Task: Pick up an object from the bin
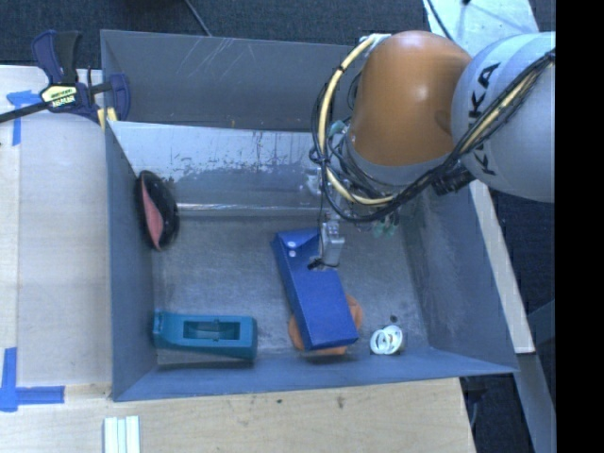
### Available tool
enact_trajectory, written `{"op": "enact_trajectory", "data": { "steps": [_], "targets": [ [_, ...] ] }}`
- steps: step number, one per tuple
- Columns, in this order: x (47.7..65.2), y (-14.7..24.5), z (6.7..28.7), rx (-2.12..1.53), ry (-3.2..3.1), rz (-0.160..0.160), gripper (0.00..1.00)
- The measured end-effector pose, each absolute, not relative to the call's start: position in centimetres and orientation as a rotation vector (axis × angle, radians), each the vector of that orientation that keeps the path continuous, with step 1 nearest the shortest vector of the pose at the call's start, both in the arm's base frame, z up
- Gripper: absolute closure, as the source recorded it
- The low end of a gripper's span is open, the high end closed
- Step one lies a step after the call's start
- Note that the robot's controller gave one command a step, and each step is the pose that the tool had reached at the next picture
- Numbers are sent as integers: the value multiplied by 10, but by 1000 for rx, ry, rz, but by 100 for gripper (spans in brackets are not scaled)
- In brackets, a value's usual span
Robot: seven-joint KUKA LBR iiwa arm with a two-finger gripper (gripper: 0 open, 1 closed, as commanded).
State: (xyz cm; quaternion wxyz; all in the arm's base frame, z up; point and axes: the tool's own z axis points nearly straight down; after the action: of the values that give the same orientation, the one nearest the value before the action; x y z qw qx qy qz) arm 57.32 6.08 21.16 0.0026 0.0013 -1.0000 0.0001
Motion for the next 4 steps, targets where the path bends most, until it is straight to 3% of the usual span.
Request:
{"op": "enact_trajectory", "data": {
  "steps": [1,2,3,4],
  "targets": [
    [575,61,217,2,-3145,-1,0],
    [573,42,186,-45,-3149,-2,0],
    [596,24,170,98,-3141,0,0],
    [597,23,153,84,-3146,0,0]
  ]
}}
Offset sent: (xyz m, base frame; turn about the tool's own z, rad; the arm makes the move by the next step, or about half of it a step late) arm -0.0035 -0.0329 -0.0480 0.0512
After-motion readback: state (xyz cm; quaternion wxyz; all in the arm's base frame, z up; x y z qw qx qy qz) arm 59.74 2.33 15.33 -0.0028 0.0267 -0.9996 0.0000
